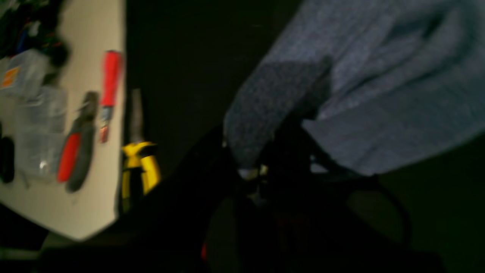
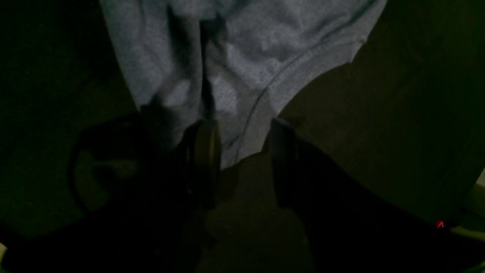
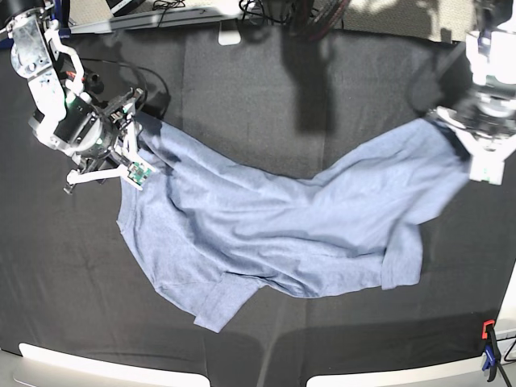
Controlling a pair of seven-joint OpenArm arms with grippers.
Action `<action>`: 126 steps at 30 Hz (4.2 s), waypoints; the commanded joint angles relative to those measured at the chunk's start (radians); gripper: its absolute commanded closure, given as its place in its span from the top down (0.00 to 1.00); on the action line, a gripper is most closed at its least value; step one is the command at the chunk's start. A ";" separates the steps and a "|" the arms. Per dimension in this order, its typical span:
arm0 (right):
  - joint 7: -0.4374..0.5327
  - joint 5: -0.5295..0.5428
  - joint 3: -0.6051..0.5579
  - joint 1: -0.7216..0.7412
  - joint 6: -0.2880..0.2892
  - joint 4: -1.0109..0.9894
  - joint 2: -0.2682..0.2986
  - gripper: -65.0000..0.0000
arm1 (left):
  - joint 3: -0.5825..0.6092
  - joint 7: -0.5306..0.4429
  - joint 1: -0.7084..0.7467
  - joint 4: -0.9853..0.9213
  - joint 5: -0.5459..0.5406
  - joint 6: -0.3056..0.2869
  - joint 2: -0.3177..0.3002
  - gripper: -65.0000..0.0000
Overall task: Layout the t-shirt on the table in an organized manner, then fold the t-shirt properly
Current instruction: 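Pull the grasped hem fabric with the left gripper away from the right gripper, then release the collar edge and lift the right gripper clear, then grasp the shirt edge with the right gripper and fling it outward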
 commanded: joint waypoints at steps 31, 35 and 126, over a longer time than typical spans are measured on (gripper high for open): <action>-0.120 0.467 0.816 -0.306 0.047 -0.043 -0.251 0.48 | -0.022 -0.067 -0.005 0.017 -0.038 0.014 -0.014 0.00; -0.107 0.523 0.805 -0.305 0.047 -0.143 -0.268 0.52 | -0.022 -0.067 -0.005 0.017 -0.040 0.014 -0.014 0.00; -0.123 0.650 1.001 -0.155 0.167 -0.151 -0.218 0.21 | -0.022 -0.322 -0.052 -0.135 -0.205 -0.106 -0.014 0.04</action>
